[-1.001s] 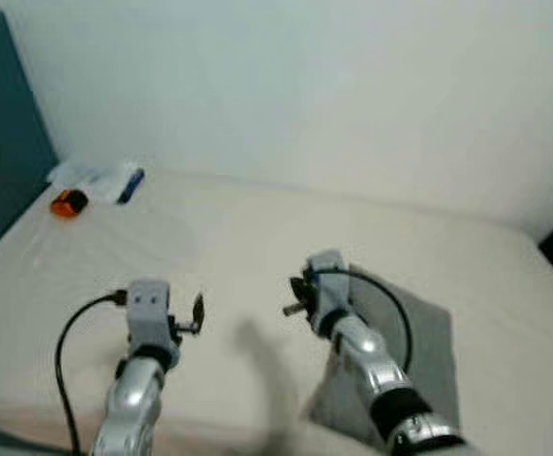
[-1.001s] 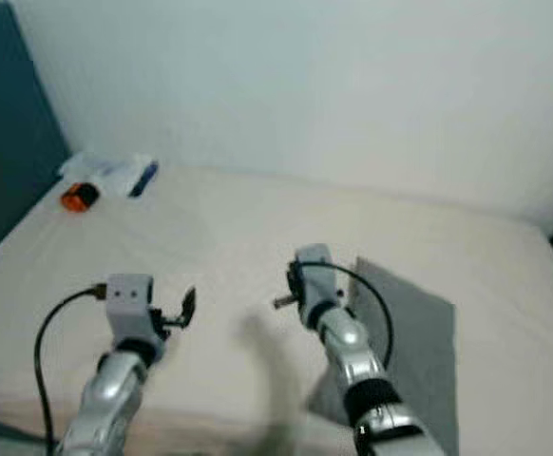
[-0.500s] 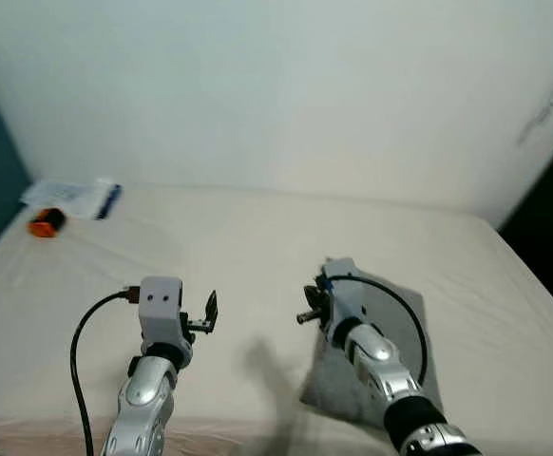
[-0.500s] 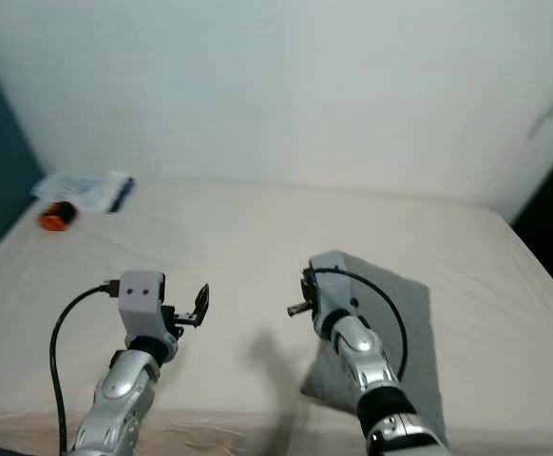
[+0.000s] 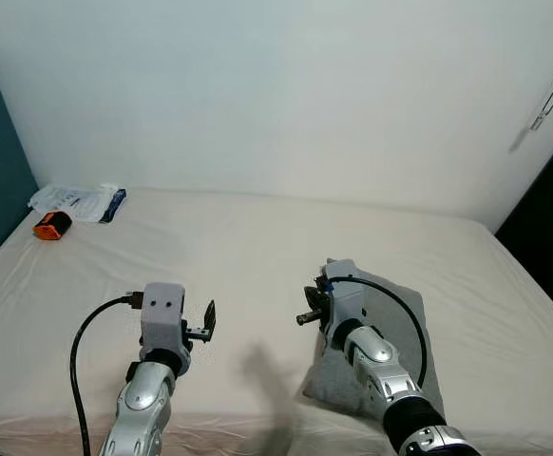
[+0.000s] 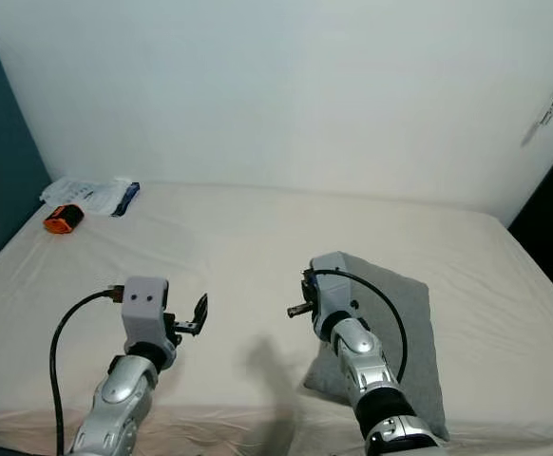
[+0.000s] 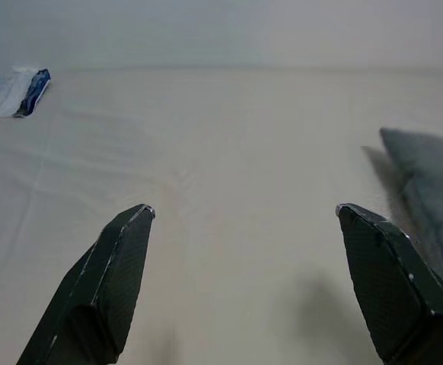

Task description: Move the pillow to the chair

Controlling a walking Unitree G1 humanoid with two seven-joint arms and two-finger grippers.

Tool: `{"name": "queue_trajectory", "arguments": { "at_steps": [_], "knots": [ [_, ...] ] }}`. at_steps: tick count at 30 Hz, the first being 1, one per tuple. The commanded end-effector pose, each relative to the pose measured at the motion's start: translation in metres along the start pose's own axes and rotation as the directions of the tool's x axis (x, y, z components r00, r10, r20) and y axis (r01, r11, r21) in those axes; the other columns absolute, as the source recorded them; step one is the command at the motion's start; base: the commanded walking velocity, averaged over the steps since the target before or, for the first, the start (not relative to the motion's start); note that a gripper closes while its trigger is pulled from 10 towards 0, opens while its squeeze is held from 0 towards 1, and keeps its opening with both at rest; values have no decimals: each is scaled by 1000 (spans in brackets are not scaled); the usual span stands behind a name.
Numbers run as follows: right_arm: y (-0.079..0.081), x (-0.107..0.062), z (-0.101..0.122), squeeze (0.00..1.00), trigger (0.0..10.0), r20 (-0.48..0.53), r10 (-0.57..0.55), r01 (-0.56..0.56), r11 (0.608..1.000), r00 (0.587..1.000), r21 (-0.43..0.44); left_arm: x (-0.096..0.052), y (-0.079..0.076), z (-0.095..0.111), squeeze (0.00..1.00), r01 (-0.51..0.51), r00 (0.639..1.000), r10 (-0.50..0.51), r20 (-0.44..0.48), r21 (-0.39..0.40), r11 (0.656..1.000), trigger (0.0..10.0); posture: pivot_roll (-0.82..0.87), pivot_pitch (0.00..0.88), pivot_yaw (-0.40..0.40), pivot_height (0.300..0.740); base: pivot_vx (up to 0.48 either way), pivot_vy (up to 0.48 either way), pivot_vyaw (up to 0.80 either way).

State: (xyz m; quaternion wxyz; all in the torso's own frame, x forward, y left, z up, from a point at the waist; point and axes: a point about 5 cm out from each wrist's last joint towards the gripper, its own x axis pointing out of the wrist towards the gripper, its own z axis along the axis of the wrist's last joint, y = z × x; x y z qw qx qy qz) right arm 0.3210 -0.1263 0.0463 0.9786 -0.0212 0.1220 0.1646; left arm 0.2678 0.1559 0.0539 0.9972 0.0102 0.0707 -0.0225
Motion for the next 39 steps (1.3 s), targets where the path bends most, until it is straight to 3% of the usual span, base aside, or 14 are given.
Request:
{"name": "queue_trajectory", "arguments": {
  "at_steps": [1,39],
  "knots": [
    [-2,-1,0,0,10000,11,-16,16,1000,1000,11,1,-1,-3,0,1,1000,-1,-20,24,1000,10000,46,0,-116,740,0,0,0],
    [-2,-2,1,0,10000,29,-27,27,999,999,29,-2,-3,-4,0,-19,1000,19,-22,26,999,10000,49,0,-120,740,0,0,-92]
  ]
}}
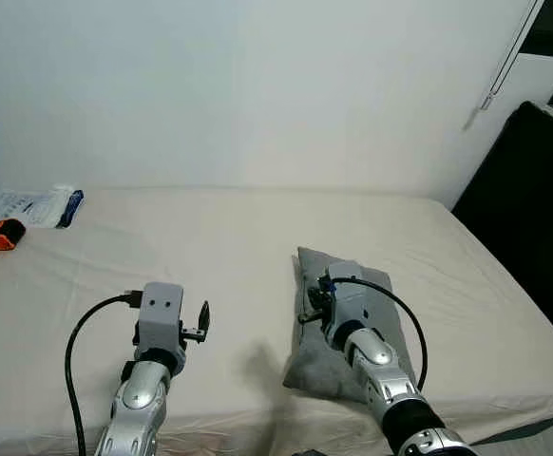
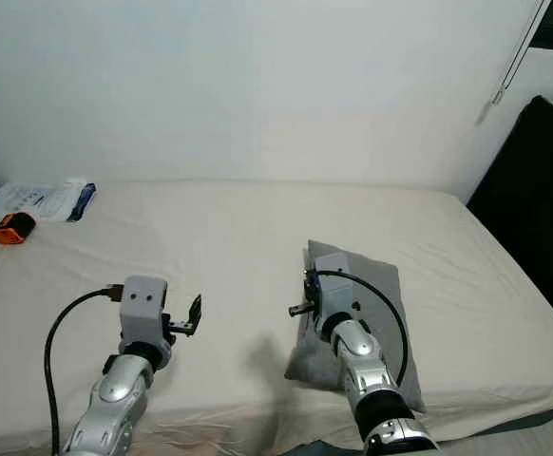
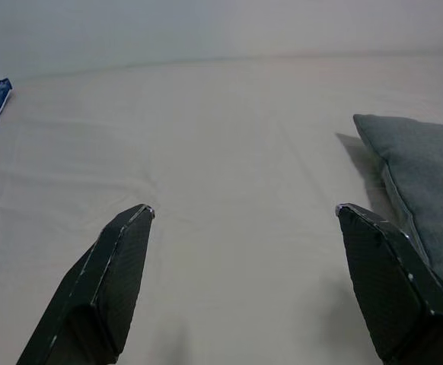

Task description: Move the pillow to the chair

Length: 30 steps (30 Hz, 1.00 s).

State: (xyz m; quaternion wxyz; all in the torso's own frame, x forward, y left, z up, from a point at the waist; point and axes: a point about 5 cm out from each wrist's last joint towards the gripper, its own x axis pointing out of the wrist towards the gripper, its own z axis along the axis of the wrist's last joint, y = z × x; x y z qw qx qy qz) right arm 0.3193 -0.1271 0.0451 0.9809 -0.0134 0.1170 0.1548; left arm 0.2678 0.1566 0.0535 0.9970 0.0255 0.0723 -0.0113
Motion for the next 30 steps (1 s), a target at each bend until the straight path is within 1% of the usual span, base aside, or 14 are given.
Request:
{"name": "queue_trajectory", "arguments": {
  "at_steps": [1,11,19,30],
  "knots": [
    [-2,0,2,0,10000,16,-8,8,1000,1000,12,-3,-3,-4,0,4,1000,-4,-19,-4,1000,10000,49,0,-121,740,0,0,0],
    [-1,0,2,0,10000,12,1,-1,1000,1000,14,-4,-2,-5,0,-8,1000,8,-21,-14,1000,10000,49,0,-117,740,0,0,0],
    [0,1,3,0,10000,14,10,-10,1000,1000,14,-2,-6,0,0,10,1000,-10,5,-37,999,10000,49,0,-116,740,0,0,0],
    [0,1,3,0,10000,13,15,-15,1000,1000,10,-2,-6,0,0,13,1000,-13,7,-26,1000,10000,49,0,-117,740,0,0,0]
  ]
}}
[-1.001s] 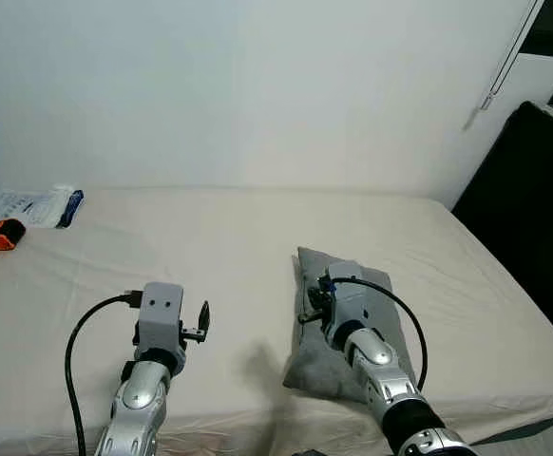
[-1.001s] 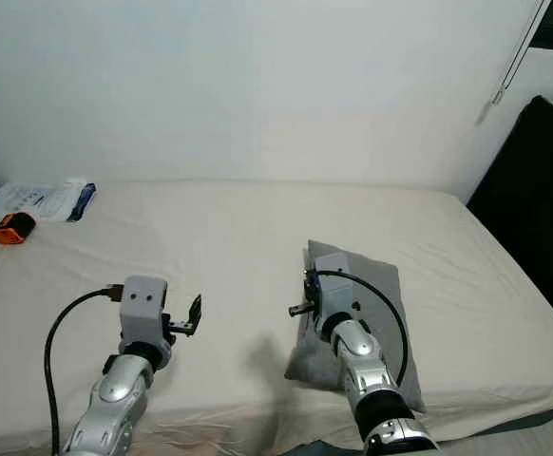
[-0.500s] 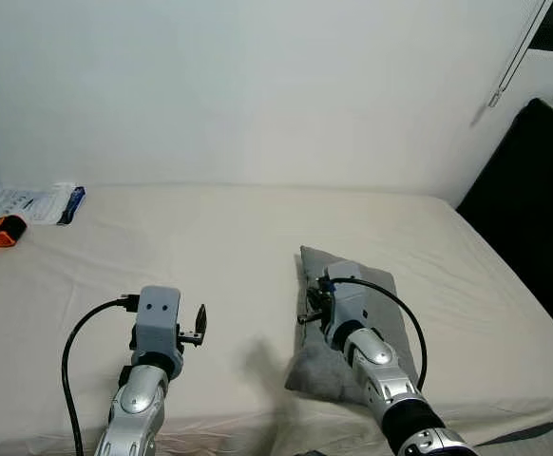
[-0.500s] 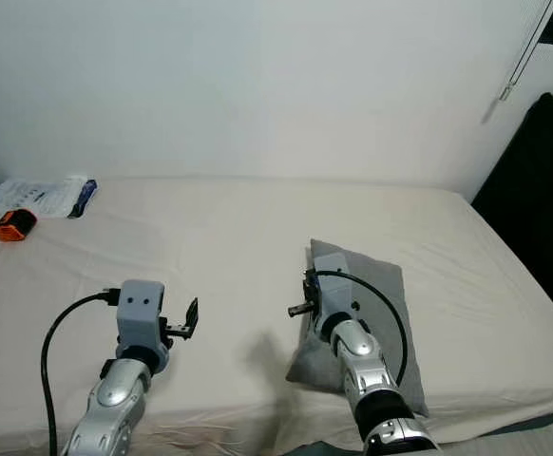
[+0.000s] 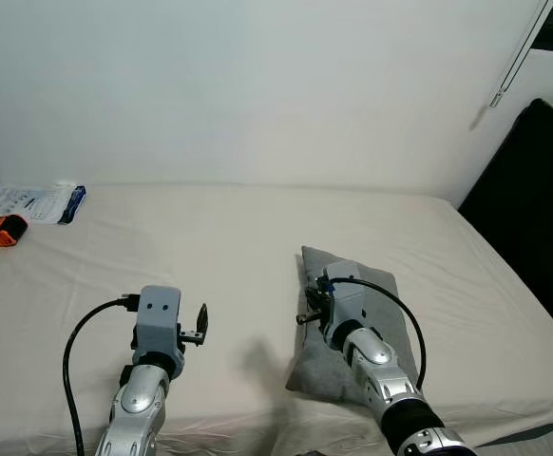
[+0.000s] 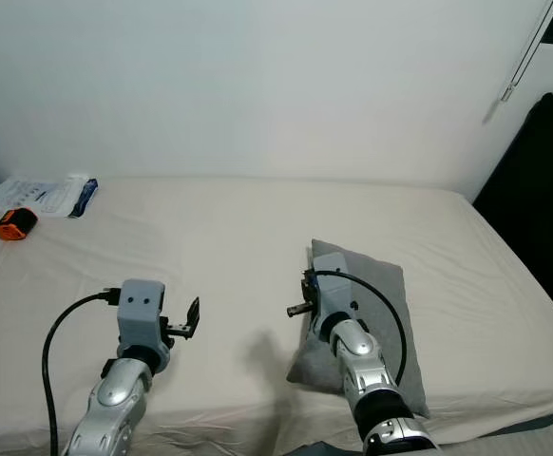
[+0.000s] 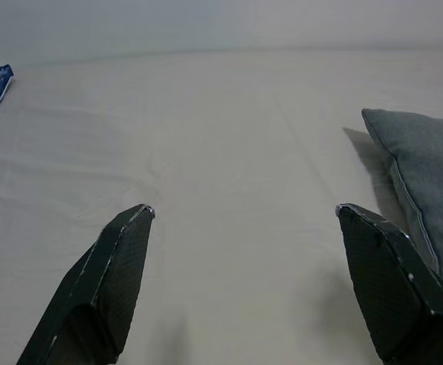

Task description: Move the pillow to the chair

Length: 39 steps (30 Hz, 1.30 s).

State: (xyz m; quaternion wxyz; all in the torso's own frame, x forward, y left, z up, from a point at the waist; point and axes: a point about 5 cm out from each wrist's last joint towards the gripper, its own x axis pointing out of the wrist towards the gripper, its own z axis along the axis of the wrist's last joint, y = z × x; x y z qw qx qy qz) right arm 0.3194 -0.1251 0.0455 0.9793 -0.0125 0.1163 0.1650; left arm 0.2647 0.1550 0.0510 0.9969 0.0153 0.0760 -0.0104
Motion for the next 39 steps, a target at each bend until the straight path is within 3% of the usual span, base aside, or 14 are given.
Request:
{"name": "queue_trajectory", "arguments": {
  "at_steps": [1,21,39],
  "knots": [
    [-2,0,2,0,10000,11,-6,5,1000,1000,10,1,-4,2,0,13,1000,-13,14,-5,1000,10000,50,0,-117,740,0,0,0],
    [-1,1,3,0,10000,10,-4,4,1000,1000,15,0,-4,5,0,25,999,-24,26,-36,999,10000,52,0,-115,740,0,0,0],
    [0,2,3,0,10000,10,-5,5,1000,1000,18,1,-3,7,0,30,999,-29,32,-38,999,10000,56,0,-112,740,-365,0,0]
  ]
}}
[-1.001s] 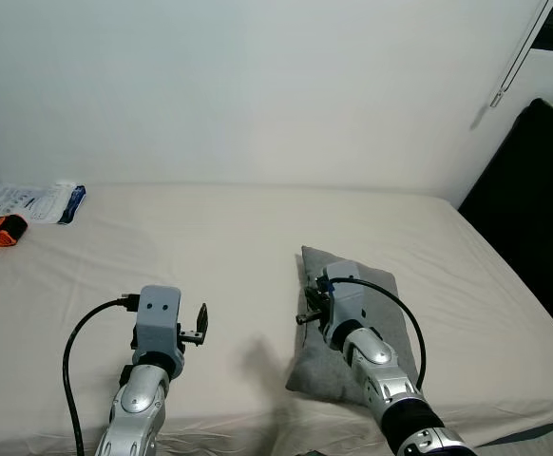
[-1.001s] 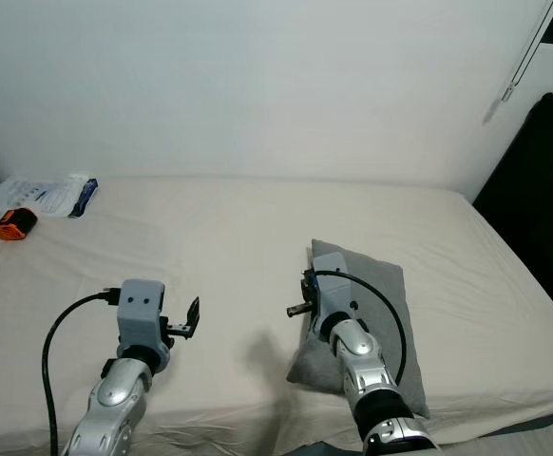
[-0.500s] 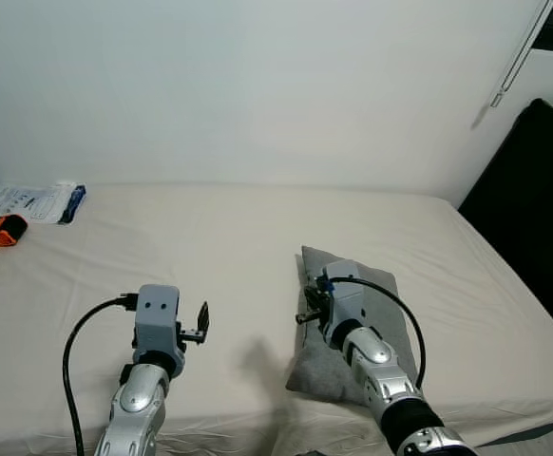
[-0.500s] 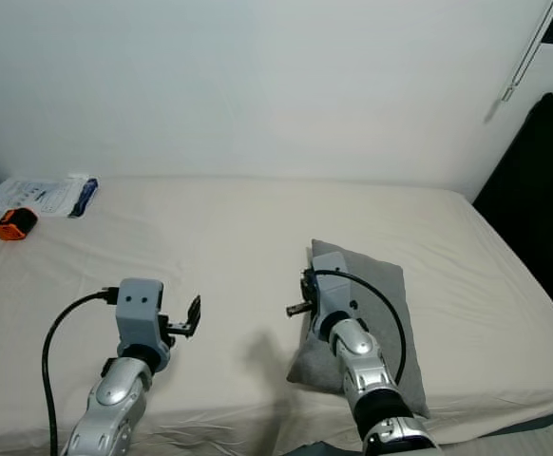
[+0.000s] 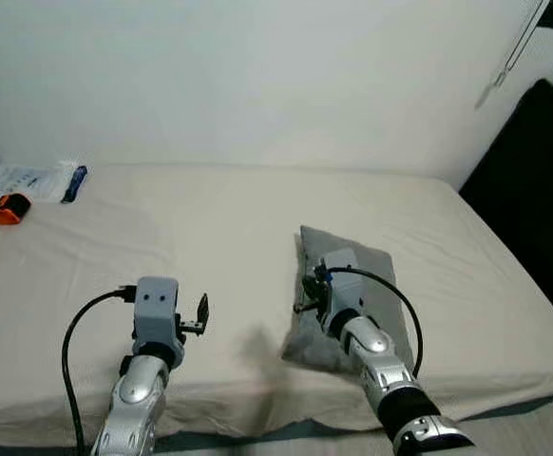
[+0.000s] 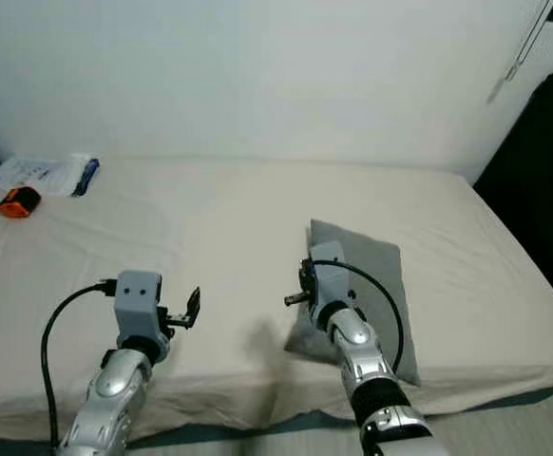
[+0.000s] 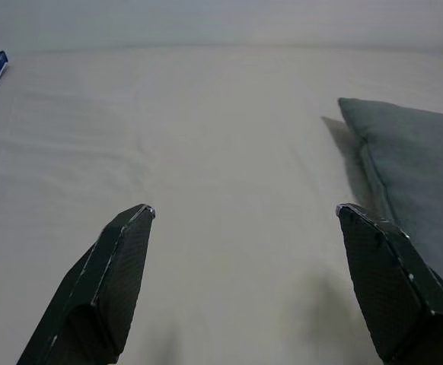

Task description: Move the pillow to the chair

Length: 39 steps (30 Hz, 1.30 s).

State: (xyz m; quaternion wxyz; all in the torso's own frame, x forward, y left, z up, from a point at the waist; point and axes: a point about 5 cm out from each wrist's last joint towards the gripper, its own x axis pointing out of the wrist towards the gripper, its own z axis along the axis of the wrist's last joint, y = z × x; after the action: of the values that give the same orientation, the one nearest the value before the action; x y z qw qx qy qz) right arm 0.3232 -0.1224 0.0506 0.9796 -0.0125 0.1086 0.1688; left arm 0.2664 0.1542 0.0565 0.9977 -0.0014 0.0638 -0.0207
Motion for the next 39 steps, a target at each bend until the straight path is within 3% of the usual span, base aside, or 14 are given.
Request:
{"name": "queue_trajectory", "arguments": {
  "at_steps": [1,7,16,31,39],
  "knots": [
    [-1,-2,-3,0,10000,-5,-12,12,1000,1000,23,0,-2,1,0,7,1000,-7,6,-6,1000,10000,57,0,-111,740,-420,0,0],
    [0,-1,-4,0,10000,-3,-15,15,999,1000,31,-1,0,1,0,13,1000,-13,3,4,1000,10000,61,0,-100,740,-359,0,0],
    [2,-4,-8,0,10000,-4,-30,31,998,1000,52,-1,1,1,0,37,999,-37,-9,31,999,10000,64,0,-77,740,0,0,0],
    [-1,-7,-10,0,10000,-6,-53,53,996,999,69,-1,-9,3,0,113,994,-113,-11,29,993,10000,61,0,-74,740,0,0,0],
    [-2,-7,-10,0,10000,-7,-51,51,997,999,65,-2,-10,-4,0,94,995,-92,-48,44,995,10000,61,0,-82,740,0,0,0]
  ]
}}
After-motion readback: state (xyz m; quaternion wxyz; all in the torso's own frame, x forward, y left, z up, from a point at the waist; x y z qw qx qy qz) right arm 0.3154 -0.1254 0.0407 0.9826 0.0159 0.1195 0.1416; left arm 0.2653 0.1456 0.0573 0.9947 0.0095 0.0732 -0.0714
